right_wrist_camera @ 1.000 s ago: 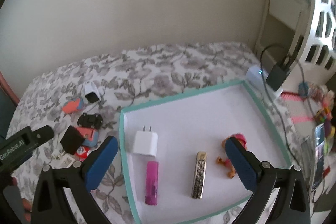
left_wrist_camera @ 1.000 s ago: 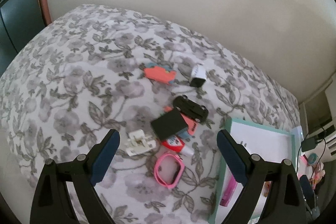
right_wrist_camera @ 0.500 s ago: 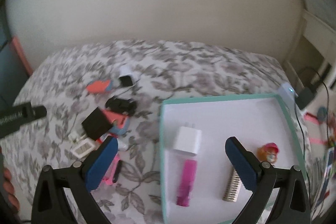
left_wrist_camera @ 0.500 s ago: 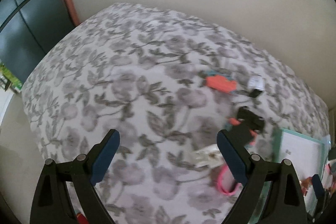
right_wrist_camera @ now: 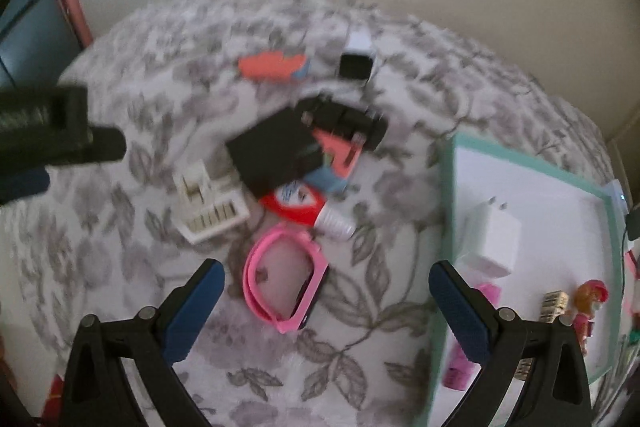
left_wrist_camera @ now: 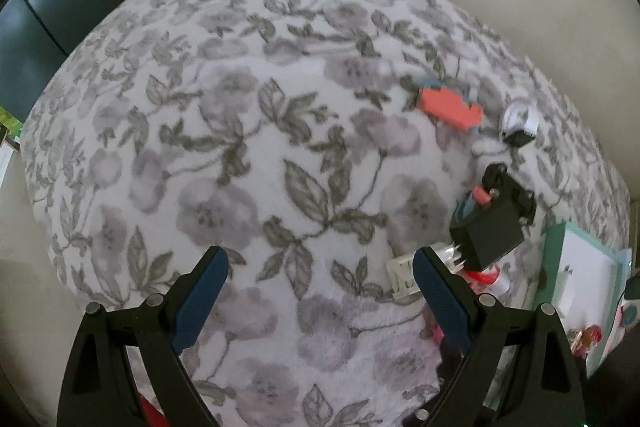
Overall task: Organize rigid objects
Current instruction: 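Grasp the white plug adapter with the left gripper while the right grasps the pink watch band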
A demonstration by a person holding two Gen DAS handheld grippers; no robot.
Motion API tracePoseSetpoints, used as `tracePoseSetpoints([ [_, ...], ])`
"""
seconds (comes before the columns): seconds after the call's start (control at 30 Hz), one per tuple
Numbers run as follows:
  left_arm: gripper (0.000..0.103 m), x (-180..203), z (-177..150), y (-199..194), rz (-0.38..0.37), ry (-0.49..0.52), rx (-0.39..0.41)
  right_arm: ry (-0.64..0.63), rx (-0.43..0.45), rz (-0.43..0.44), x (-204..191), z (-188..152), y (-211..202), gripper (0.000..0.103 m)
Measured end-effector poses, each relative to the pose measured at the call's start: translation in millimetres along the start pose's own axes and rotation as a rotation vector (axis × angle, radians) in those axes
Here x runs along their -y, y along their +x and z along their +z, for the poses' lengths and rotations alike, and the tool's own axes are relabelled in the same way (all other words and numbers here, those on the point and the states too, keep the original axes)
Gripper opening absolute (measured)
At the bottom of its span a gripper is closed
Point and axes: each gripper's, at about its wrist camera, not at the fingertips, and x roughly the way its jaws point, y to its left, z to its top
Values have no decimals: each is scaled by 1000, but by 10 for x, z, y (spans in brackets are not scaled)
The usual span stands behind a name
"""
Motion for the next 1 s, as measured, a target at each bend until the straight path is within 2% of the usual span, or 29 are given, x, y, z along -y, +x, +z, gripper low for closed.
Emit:
tracePoseSetpoints([
  [0.17, 94, 3, -1, 163, -3, -22, -47, -2, -75, 15, -40, -87, 238, 103],
  [0.3, 94, -11, 10, 207, -51, -45, -68, 0, -108, 13, -64, -122, 377, 103],
  [0.57, 94, 204, -6, 199, -111, 33, -89, 33, -92, 42, -35, -120, 443, 103],
  [0.7, 94, 325, -22, 228, -105, 78, -94, 46, -82, 48, 5, -66, 478, 103],
  [1.0, 94, 441, 10, 363, -154, 47, -98, 71, -72, 56, 156, 37, 527, 102],
])
